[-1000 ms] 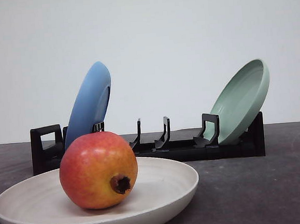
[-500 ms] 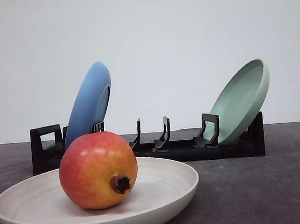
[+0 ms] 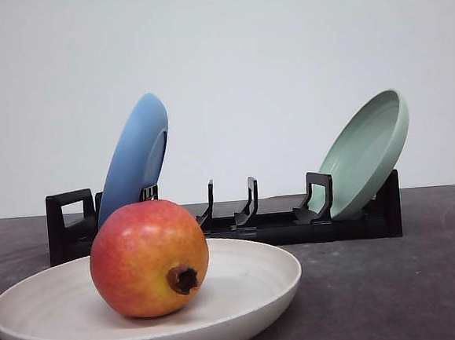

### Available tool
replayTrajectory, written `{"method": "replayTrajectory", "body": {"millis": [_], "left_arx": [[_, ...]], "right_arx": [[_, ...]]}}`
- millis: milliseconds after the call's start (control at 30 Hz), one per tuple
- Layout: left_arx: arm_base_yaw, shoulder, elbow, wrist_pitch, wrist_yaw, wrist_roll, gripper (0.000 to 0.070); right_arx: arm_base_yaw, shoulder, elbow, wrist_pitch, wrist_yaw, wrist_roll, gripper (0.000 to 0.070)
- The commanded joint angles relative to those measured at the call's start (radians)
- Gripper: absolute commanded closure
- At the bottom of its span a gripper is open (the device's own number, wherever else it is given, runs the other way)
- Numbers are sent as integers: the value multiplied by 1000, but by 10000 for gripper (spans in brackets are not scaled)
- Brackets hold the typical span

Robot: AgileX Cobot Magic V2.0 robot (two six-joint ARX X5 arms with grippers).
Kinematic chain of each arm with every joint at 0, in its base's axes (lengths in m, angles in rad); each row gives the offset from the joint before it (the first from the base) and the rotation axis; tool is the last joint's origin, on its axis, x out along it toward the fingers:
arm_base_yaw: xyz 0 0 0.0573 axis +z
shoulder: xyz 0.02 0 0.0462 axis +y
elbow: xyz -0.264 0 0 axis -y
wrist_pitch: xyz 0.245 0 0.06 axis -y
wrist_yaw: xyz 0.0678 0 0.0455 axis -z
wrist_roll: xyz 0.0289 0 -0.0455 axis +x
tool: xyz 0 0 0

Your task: Place pomegranate in white plate

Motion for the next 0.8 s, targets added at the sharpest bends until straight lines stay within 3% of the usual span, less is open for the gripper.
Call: {"method": "replayTrajectory", "body": {"millis": [0, 767], "left_arx": [[0, -2, -12, 1, 1, 8, 700], [0, -2, -12, 2, 1, 9, 700]], "right_arx": [[-3, -2, -5, 10, 0, 11, 700], [-2, -2, -4, 9, 0, 11, 700]]}}
